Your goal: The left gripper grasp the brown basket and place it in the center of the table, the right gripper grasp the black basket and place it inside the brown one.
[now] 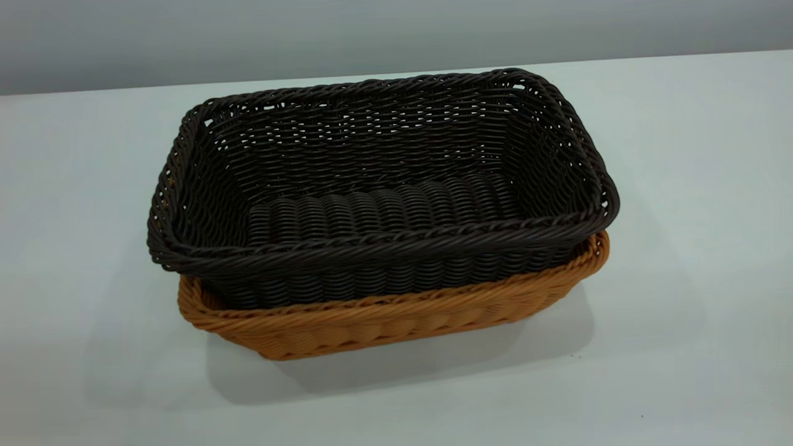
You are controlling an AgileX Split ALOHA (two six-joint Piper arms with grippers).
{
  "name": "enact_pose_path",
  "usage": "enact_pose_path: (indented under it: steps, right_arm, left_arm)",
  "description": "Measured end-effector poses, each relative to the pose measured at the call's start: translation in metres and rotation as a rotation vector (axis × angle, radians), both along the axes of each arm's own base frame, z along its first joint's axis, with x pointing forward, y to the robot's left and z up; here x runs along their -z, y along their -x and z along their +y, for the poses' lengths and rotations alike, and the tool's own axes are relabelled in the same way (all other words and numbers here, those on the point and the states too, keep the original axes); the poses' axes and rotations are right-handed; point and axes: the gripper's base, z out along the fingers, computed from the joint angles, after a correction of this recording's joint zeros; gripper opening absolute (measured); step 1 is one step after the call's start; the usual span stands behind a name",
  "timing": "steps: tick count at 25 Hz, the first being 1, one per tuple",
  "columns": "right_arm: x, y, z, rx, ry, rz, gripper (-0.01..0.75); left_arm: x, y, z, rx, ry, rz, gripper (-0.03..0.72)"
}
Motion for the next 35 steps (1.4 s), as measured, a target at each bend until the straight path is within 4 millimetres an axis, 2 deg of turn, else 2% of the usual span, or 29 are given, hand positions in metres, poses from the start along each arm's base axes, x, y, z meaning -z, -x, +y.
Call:
enact_pose_path:
  steps: [9,19,28,35]
  right_arm:
    - [0.000,0.000,-0.001,0.009,0.008,-0.002,0.003]
    - [0.000,0.000,-0.001,0.009,0.008,-0.002,0.003]
    - [0.000,0.000,-0.001,0.012,0.008,-0.002,0.003]
    - [0.000,-0.001,0.000,0.188,0.007,0.000,0.003]
  left_arm:
    - [0.005,0.016,0.017,-0.047,0.135,-0.155,-0.001]
    - [0.007,0.010,0.023,-0.190,0.148,-0.171,-0.001]
    - [0.007,0.010,0.024,-0.193,0.148,-0.171,-0.001]
    - [0.007,0.010,0.024,-0.192,0.148,-0.171,-0.001]
